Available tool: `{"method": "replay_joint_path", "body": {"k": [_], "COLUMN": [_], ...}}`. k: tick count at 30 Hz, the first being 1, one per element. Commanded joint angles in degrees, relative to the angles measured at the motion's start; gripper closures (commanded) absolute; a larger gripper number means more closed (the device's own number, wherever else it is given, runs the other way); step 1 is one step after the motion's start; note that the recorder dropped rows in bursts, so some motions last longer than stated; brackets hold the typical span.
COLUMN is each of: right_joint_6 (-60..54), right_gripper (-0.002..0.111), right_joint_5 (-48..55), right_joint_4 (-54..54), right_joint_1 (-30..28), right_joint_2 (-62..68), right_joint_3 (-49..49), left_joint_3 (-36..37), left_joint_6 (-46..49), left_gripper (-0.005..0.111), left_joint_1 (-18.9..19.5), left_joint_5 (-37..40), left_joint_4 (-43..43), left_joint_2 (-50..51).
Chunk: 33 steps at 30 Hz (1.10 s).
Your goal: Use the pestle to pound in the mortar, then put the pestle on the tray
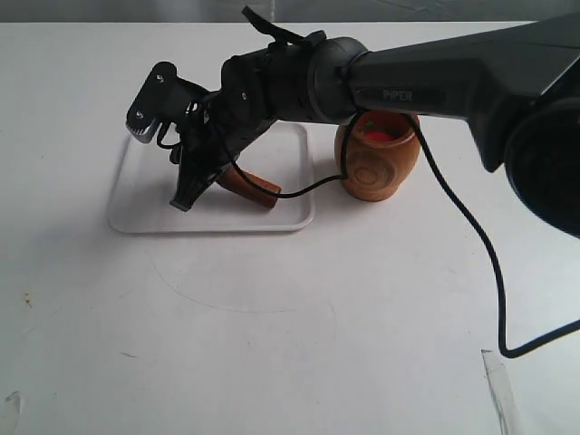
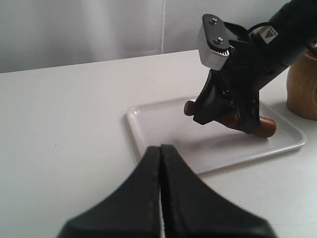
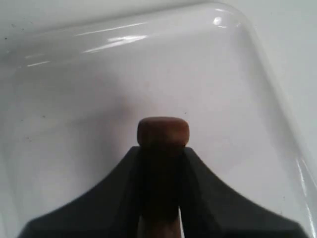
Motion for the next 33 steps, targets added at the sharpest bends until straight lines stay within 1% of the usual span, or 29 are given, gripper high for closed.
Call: {"method": "replay_joint_path", "body": {"k": [1, 2, 4, 5, 7, 8, 10, 11, 12, 13, 15, 19, 22, 24, 28, 33], "right_joint_6": [-0.5, -0.5, -0.5, -0.5, 1.3, 2.1, 3.4, 3.4, 3.4, 3.5, 3.8, 6.4, 13.5, 16.9, 23.5, 28.1], "right_gripper": [0.073, 0.062, 0.048, 0.046, 0.045, 0.047, 0.063, 0.086, 0.096, 0.108, 0.108, 0.108, 0.108, 0.108, 0.108, 0.108], "right_joint_5": [0.0, -0.1, -0.1, -0.1, -0.1, -0.1, 1.7, 3.7, 4.5, 6.1, 6.7, 6.3, 5.4, 4.0, 2.6, 2.5], "right_joint_4": [0.6, 0.6, 0.6, 0.6, 0.6, 0.6, 0.6, 0.4, -0.1, -1.7, -2.9, -4.4, -11.6, -14.6, -18.8, -22.4], "right_joint_1": [0.2, 0.2, 0.2, 0.2, 0.2, 0.2, 0.2, 0.2, 0.2, 0.2, 0.2, 0.2, 0.2, 0.2, 0.2, 0.2], "right_joint_2": [-0.3, -0.3, -0.3, -0.4, -2.3, -3.2, -6.8, -9.6, -10.6, -13.2, -16.8, -25.9, -34.8, -38.9, -46.4, -55.5], "right_joint_3": [-0.5, -0.5, -0.5, -0.5, -0.5, -0.5, -0.5, -0.5, -0.5, -0.5, 0.2, 5.2, 13.0, 16.4, 23.2, 30.6], "left_joint_3": [0.0, 0.0, 0.0, 0.0, 0.0, 0.0, 0.0, 0.0, 0.0, 0.0, 0.0, 0.0, 0.0, 0.0, 0.0, 0.0], "left_joint_6": [-0.5, -0.5, -0.5, -0.5, -0.5, -0.5, -0.5, -0.5, -0.5, -0.5, -0.5, -0.5, -0.5, -0.5, -0.5, -0.5], "left_gripper": [0.107, 0.107, 0.107, 0.107, 0.107, 0.107, 0.107, 0.107, 0.107, 0.107, 0.107, 0.107, 0.107, 0.107, 0.107, 0.107], "left_joint_1": [-0.4, -0.4, -0.4, -0.4, -0.4, -0.4, -0.4, -0.4, -0.4, -0.4, -0.4, -0.4, -0.4, -0.4, -0.4, -0.4], "left_joint_5": [-0.2, -0.2, -0.2, -0.2, -0.2, -0.2, -0.2, -0.2, -0.2, -0.2, -0.2, -0.2, -0.2, -0.2, -0.2, -0.2], "left_joint_4": [-0.4, -0.4, -0.4, -0.4, -0.4, -0.4, -0.4, -0.4, -0.4, -0.4, -0.4, -0.4, -0.4, -0.4, -0.4, -0.4], "left_joint_2": [-0.1, -0.1, -0.1, -0.1, -0.1, -0.1, -0.1, -0.1, -0.1, -0.1, -0.1, -0.1, -0.1, -0.1, -0.1, -0.1]}}
